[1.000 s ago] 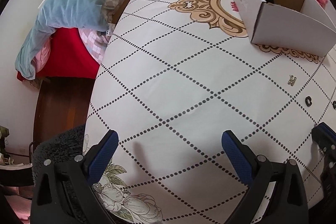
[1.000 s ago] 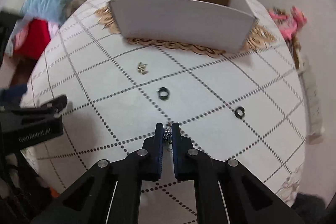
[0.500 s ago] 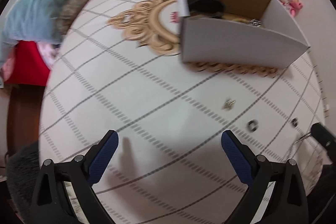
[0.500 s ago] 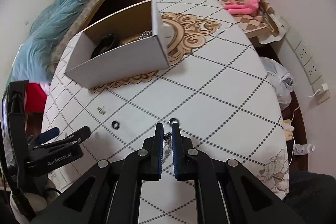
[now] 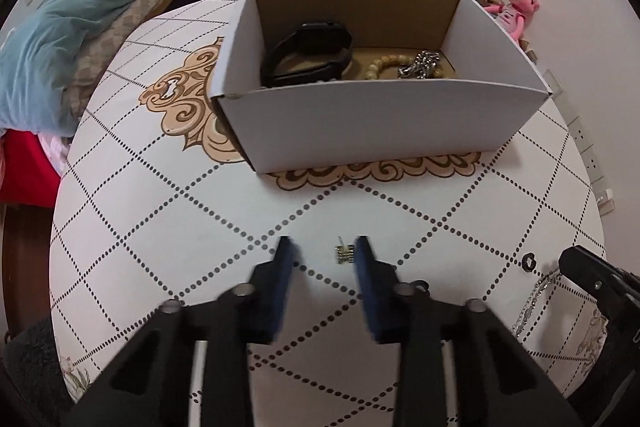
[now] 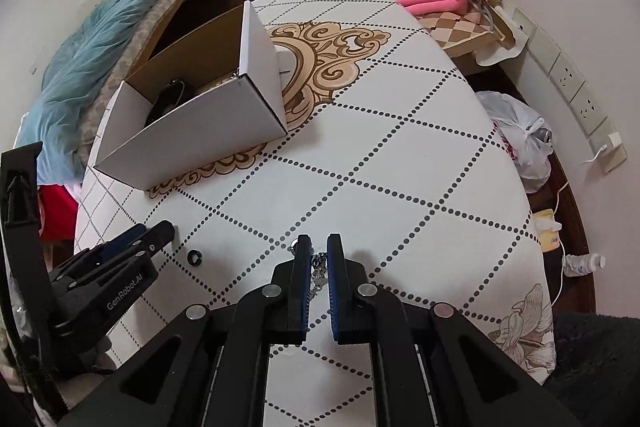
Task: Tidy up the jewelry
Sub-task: 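Carry the silver chain with the right gripper over the cardboard box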
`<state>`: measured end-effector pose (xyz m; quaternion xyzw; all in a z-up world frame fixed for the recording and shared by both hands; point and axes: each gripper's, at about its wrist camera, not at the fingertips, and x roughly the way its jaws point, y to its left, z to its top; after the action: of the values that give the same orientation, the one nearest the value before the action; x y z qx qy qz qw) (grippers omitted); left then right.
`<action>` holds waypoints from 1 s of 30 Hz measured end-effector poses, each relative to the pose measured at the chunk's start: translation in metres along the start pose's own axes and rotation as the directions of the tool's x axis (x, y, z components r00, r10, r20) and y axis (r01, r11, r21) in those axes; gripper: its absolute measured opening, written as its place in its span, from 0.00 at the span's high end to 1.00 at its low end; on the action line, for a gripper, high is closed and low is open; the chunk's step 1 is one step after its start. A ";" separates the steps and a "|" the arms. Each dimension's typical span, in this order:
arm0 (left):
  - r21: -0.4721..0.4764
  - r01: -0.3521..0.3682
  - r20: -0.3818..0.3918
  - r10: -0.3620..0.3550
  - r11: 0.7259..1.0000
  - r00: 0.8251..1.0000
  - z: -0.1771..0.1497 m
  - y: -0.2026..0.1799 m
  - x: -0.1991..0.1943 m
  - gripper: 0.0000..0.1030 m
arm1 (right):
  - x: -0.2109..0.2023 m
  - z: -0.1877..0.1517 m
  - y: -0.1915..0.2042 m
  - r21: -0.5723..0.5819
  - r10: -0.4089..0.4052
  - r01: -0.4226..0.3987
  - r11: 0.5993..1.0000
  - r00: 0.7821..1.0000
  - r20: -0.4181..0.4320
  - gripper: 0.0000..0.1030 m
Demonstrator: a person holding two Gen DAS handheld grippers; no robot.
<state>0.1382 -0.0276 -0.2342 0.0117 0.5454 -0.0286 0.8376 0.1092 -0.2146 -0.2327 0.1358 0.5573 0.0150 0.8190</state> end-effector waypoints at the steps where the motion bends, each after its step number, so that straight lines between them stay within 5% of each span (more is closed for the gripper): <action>1: 0.005 0.003 0.004 -0.003 1.000 1.000 0.000 -0.001 0.000 0.83 | 0.000 0.000 0.001 -0.002 -0.002 0.002 1.000 1.000 0.000 0.92; 5: 0.004 0.020 0.009 -0.020 1.000 1.000 -0.003 0.001 -0.003 0.94 | 0.000 0.000 0.002 -0.002 -0.002 0.002 1.000 1.000 0.001 0.92; 17: -0.019 0.100 0.064 -0.099 0.995 0.993 0.002 0.018 -0.048 0.94 | -0.050 0.018 0.024 -0.036 0.095 -0.093 0.995 0.992 0.081 0.92; 30: -0.012 0.199 0.147 -0.195 0.980 0.970 0.081 0.046 -0.114 0.94 | -0.105 0.092 0.075 -0.161 0.221 -0.194 0.968 0.959 0.177 0.92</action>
<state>0.1691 0.0183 -0.0982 -0.0558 0.4820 -0.1050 0.8681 0.1636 -0.1800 -0.0877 0.1357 0.4552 0.1275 0.8707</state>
